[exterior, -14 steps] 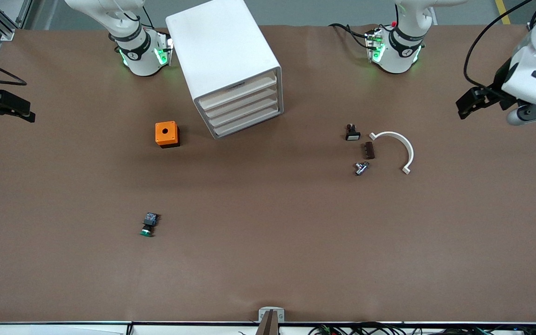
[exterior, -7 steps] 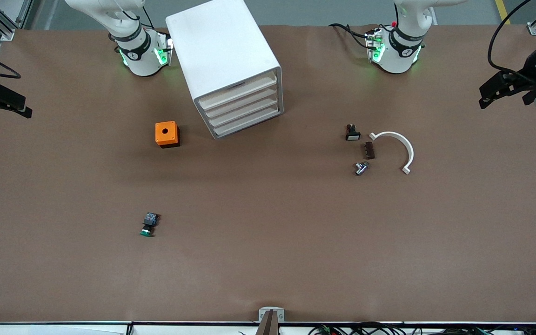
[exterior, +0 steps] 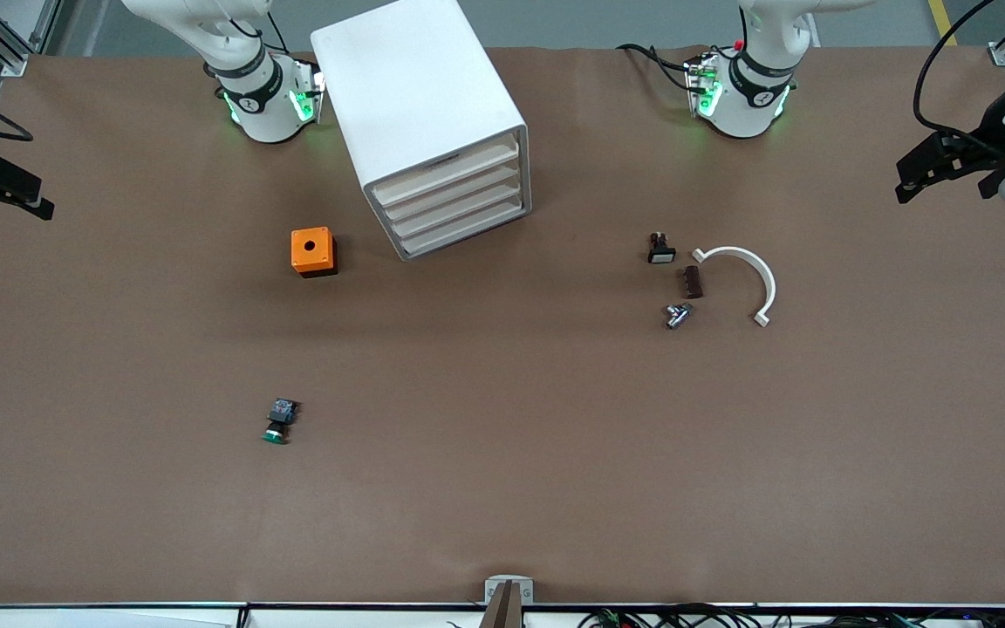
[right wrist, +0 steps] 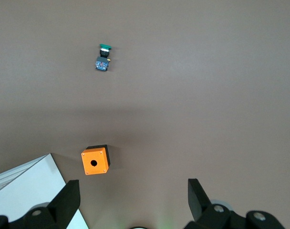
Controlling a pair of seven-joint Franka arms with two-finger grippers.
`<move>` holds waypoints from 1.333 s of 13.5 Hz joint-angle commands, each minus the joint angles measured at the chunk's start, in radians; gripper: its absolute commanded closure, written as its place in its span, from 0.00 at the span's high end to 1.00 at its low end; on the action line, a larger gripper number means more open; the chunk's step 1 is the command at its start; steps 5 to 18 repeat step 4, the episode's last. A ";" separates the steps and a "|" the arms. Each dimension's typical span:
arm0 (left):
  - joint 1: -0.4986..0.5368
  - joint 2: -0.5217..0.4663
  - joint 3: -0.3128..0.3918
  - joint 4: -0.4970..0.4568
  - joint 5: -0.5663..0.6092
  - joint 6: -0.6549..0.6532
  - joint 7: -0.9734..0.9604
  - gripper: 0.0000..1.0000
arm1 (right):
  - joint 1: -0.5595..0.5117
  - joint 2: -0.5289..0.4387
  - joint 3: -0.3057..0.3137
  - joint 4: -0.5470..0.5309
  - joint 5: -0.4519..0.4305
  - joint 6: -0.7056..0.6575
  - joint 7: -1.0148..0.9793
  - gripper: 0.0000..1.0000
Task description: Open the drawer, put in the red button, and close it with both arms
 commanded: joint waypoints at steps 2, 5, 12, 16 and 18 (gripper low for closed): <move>-0.002 0.031 -0.003 0.054 -0.013 -0.029 -0.008 1.00 | -0.013 -0.092 0.005 -0.120 0.014 0.056 0.003 1.00; -0.002 0.031 -0.004 0.054 -0.015 -0.032 -0.008 1.00 | -0.024 -0.093 0.003 -0.123 0.014 0.055 0.021 1.00; -0.002 0.031 -0.004 0.054 -0.015 -0.032 -0.008 1.00 | -0.024 -0.093 0.003 -0.123 0.014 0.055 0.021 1.00; -0.002 0.031 -0.004 0.054 -0.015 -0.032 -0.008 1.00 | -0.024 -0.093 0.003 -0.123 0.014 0.055 0.021 1.00; -0.002 0.031 -0.004 0.054 -0.015 -0.032 -0.008 1.00 | -0.024 -0.093 0.003 -0.123 0.014 0.055 0.021 1.00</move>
